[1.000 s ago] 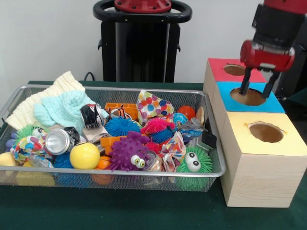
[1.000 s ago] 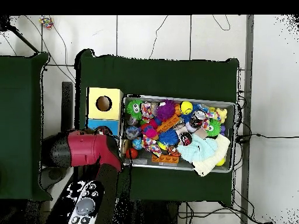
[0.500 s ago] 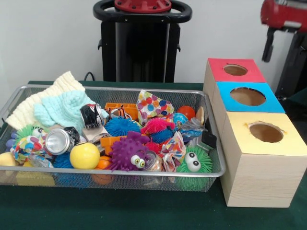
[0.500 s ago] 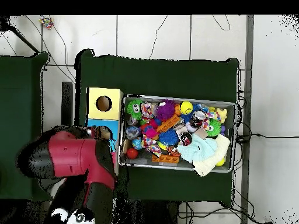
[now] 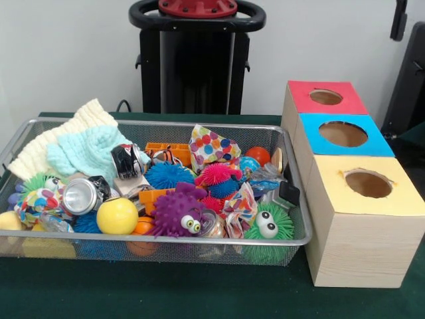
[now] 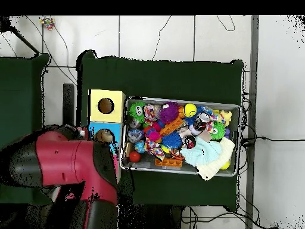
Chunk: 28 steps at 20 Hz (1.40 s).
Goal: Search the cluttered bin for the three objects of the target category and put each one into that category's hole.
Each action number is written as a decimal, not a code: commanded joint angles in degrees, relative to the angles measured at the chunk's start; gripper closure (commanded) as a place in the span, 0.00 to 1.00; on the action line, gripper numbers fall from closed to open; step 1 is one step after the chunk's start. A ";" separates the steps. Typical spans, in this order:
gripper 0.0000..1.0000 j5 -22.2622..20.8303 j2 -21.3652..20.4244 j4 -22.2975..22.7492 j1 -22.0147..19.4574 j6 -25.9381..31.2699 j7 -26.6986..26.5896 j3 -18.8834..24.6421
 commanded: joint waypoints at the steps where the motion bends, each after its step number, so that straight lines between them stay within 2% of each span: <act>1: 0.00 2.42 8.65 -16.65 -9.11 16.96 5.74 8.22; 3: 0.00 1.62 13.04 -21.90 -10.48 16.00 6.06 8.37; 6: 0.00 0.15 16.71 -28.33 -10.67 18.30 8.82 7.01; 8: 0.00 -0.28 18.04 -30.56 -10.45 19.81 10.04 6.48; 10: 0.00 -0.17 18.23 -30.47 -9.58 19.48 11.75 5.64; 12: 0.00 1.01 17.13 -26.92 -9.20 17.02 11.61 6.54; 15: 0.00 2.66 14.37 -17.37 -9.59 10.31 7.44 9.75; 20: 0.00 0.52 9.01 -5.55 -6.74 6.02 5.49 9.31; 23: 0.00 3.66 6.29 4.38 -9.01 -0.07 2.07 14.00; 25: 0.00 4.39 5.17 8.31 -10.98 -2.75 -0.25 16.44; 28: 0.00 3.58 4.25 12.34 -12.66 -6.98 -0.13 17.73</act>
